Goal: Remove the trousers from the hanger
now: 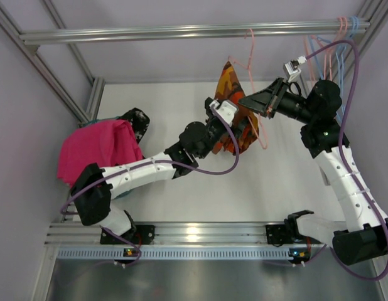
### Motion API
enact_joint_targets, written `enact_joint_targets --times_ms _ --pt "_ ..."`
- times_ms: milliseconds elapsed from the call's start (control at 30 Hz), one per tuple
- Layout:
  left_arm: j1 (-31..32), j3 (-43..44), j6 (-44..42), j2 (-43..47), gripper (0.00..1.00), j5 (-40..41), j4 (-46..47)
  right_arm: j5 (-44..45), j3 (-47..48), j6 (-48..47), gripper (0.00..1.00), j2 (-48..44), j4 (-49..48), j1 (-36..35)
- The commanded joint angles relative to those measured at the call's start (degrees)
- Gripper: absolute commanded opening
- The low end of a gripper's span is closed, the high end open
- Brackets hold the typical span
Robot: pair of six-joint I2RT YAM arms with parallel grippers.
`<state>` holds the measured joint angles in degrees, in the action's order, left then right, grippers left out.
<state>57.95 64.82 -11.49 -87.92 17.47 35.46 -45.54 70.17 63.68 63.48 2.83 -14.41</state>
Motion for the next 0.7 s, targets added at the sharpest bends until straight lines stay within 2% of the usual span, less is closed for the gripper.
enact_joint_targets --times_ms 0,167,300,667 --pt "-1.8 2.1 2.1 0.8 0.87 2.0 0.7 0.2 5.4 -2.7 0.00 -2.8 -13.6 -0.5" --pt "-2.8 -0.8 0.9 3.6 0.78 1.2 0.0 0.2 5.8 -2.2 0.00 -2.5 -14.5 -0.4" --pt "-3.5 -1.8 0.5 4.6 0.67 0.5 -1.4 -0.1 6.7 -2.2 0.00 -1.9 -15.0 -0.5" --pt "-6.4 -2.3 -0.2 6.1 0.61 -2.2 -4.1 -1.1 9.4 -1.9 0.00 -0.4 -14.9 -0.5"
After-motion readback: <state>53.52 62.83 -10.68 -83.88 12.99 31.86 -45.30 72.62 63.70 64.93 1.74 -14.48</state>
